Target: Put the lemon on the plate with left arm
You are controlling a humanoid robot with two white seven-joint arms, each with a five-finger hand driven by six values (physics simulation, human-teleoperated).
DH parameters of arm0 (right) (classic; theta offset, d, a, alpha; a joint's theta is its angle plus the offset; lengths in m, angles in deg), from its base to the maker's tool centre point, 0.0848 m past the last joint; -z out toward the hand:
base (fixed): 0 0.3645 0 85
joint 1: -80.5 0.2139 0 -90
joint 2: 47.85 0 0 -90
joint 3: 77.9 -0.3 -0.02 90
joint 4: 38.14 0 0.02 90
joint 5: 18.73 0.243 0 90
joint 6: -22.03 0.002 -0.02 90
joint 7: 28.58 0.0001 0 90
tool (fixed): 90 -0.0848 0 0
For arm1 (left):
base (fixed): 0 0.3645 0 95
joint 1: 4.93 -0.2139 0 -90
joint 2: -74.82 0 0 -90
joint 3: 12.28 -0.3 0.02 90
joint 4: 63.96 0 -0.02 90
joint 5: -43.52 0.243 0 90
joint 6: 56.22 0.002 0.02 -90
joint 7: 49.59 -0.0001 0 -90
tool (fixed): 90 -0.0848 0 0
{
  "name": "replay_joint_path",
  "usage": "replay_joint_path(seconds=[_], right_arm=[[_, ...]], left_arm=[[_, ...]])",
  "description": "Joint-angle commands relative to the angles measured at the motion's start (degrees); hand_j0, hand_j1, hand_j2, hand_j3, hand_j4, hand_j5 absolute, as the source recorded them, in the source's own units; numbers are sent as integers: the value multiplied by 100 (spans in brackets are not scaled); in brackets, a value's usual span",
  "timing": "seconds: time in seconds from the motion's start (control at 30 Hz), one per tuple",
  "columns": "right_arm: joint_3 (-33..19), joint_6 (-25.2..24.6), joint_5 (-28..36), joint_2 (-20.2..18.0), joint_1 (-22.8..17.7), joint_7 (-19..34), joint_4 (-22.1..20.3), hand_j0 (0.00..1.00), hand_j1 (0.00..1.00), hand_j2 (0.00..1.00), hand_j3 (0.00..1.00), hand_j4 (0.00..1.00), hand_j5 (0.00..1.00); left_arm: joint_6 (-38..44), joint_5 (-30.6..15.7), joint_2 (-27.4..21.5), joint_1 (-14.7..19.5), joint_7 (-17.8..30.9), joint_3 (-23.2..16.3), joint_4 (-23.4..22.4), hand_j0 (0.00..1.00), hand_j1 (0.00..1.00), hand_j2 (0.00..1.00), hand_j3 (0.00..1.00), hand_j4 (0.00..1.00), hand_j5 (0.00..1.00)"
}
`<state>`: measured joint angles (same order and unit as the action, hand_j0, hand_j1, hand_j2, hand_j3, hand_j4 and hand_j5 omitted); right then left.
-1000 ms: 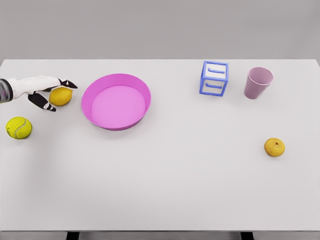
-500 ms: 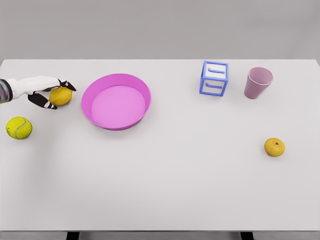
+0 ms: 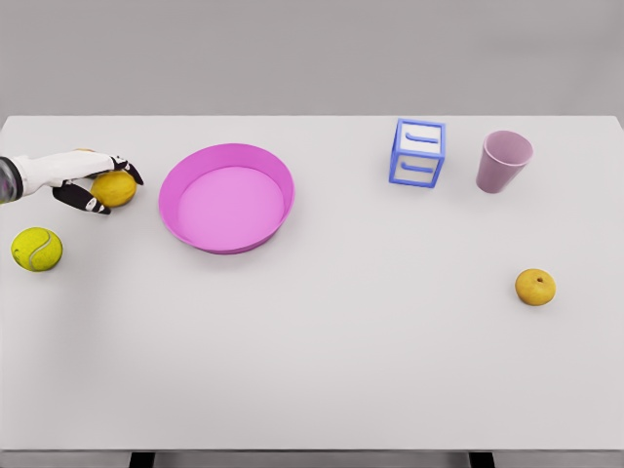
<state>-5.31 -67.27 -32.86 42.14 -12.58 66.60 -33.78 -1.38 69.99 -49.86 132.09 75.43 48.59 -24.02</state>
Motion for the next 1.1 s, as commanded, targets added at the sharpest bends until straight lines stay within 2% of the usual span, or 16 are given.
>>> replay_joint_path(seconds=[0.0, 0.4, 0.53, 0.63, 0.73, 0.9, 1.07], right_arm=[[1, 0, -2, 1, 0, 1, -5, 100, 100, 100, 100, 100, 100], [1, 0, -2, 1, 0, 1, 4, 100, 100, 100, 100, 100, 100], [1, 0, -2, 1, 0, 1, -5, 100, 100, 100, 100, 100, 100], [1, 0, -2, 1, 0, 1, -5, 100, 100, 100, 100, 100, 100], [1, 0, -2, 1, 0, 1, -5, 100, 100, 100, 100, 100, 100], [1, 0, -2, 1, 0, 1, -5, 100, 100, 100, 100, 100, 100], [1, 0, -2, 1, 0, 1, 4, 100, 100, 100, 100, 100, 100]], left_arm=[[16, -37, -3, 0, -2, 12, 5, 55, 55, 55, 55, 55, 55], [16, -99, -21, 26, -2, 179, 102, 51, 51, 51, 51, 51, 51], [16, -125, -21, -9, -2, 276, 558, 50, 50, 50, 50, 50, 50], [16, -134, -21, -35, -2, 338, 646, 50, 50, 50, 50, 50, 50], [16, -134, -56, -53, -2, 557, 936, 50, 50, 50, 50, 50, 50], [16, -152, -47, -62, -2, 566, 1261, 50, 50, 50, 50, 50, 50], [16, -274, -74, -237, -2, 619, 1973, 50, 50, 50, 50, 50, 50]])
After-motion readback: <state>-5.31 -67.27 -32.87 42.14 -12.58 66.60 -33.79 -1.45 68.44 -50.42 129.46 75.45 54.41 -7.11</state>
